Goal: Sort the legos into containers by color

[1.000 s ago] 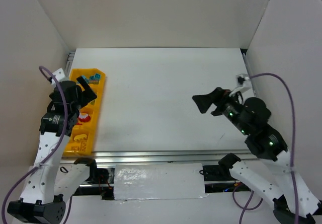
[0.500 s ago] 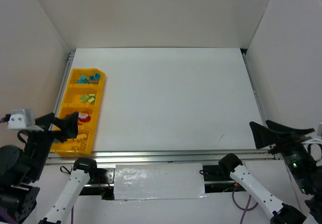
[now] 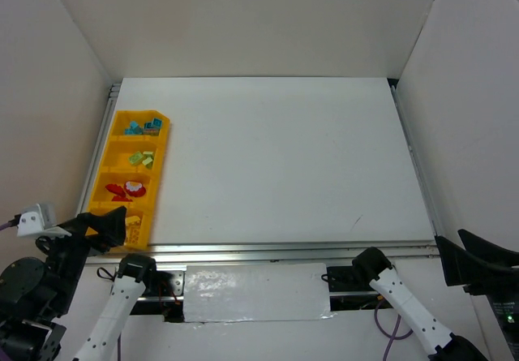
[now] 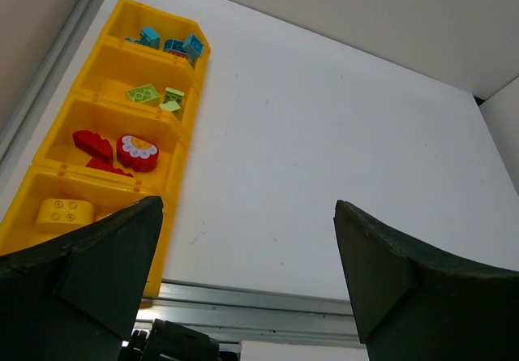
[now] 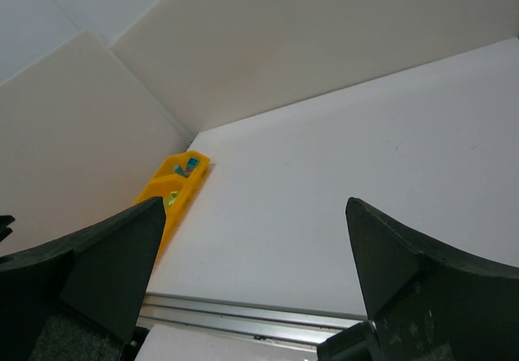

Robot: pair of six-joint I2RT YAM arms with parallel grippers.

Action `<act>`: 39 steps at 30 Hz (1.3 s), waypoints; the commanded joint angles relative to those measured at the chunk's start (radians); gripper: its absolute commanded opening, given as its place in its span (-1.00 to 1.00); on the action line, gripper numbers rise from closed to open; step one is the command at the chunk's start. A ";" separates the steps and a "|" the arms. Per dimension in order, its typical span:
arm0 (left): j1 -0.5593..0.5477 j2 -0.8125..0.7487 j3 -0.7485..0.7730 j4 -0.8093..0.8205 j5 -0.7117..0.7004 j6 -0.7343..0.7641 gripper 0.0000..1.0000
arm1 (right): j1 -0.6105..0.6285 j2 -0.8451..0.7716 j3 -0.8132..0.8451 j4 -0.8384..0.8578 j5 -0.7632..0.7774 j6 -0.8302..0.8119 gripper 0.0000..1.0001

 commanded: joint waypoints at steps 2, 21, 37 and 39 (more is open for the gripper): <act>-0.008 -0.004 0.031 0.006 -0.057 -0.044 0.99 | 0.002 -0.012 -0.055 -0.013 -0.024 0.021 0.99; -0.060 -0.084 0.025 -0.025 -0.215 -0.090 0.99 | 0.004 -0.020 -0.130 0.053 -0.058 0.035 0.99; -0.069 -0.118 -0.036 0.032 -0.240 -0.112 0.99 | 0.003 -0.005 -0.165 0.073 -0.069 0.046 0.99; -0.069 -0.118 -0.041 0.039 -0.238 -0.110 0.99 | 0.002 0.000 -0.171 0.079 -0.075 0.046 0.99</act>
